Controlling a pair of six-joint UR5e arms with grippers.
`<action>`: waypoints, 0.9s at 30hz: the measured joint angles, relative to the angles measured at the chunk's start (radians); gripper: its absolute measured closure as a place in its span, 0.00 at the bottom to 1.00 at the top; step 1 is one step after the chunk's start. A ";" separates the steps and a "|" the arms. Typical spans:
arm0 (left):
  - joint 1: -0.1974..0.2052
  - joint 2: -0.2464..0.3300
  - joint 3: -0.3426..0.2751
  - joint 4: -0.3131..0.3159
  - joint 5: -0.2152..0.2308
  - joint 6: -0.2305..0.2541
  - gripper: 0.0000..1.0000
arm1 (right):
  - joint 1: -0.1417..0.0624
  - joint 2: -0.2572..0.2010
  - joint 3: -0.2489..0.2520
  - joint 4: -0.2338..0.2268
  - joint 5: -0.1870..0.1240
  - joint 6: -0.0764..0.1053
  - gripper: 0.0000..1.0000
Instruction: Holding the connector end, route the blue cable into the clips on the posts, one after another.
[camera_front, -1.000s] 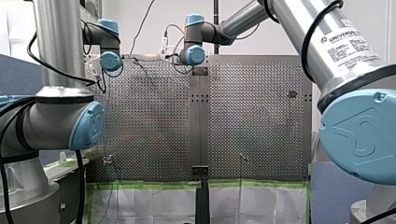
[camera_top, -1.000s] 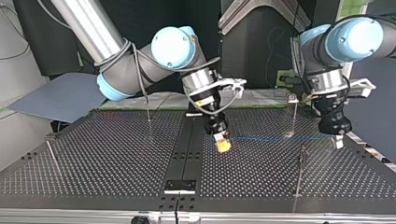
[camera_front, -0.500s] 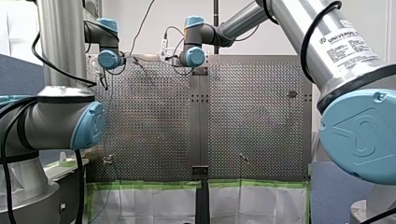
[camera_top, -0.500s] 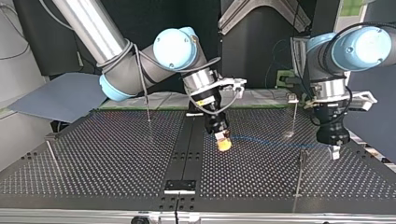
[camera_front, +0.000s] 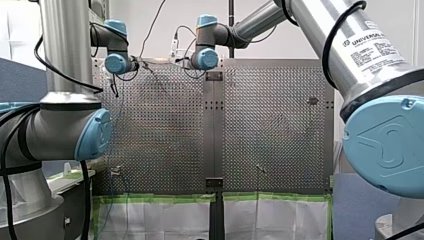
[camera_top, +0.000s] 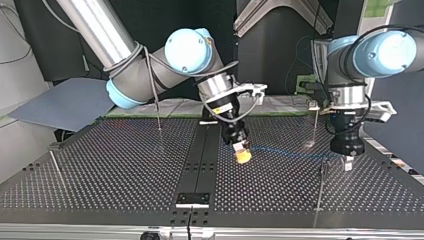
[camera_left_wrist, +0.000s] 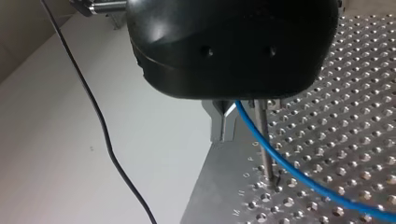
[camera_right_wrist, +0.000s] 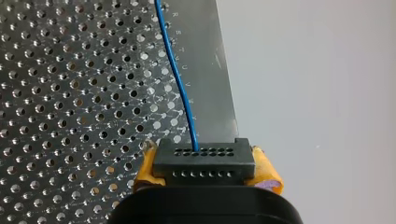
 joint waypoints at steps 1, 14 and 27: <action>0.000 -0.002 0.000 0.000 -0.001 0.000 0.99 | 0.001 0.000 -0.001 0.002 0.000 0.000 1.00; 0.007 -0.007 0.000 0.000 -0.017 -0.001 0.99 | 0.004 0.010 -0.001 0.010 0.004 0.011 1.00; 0.023 -0.040 0.000 0.020 0.020 -0.032 0.99 | -0.016 0.028 -0.005 0.009 -0.004 0.016 1.00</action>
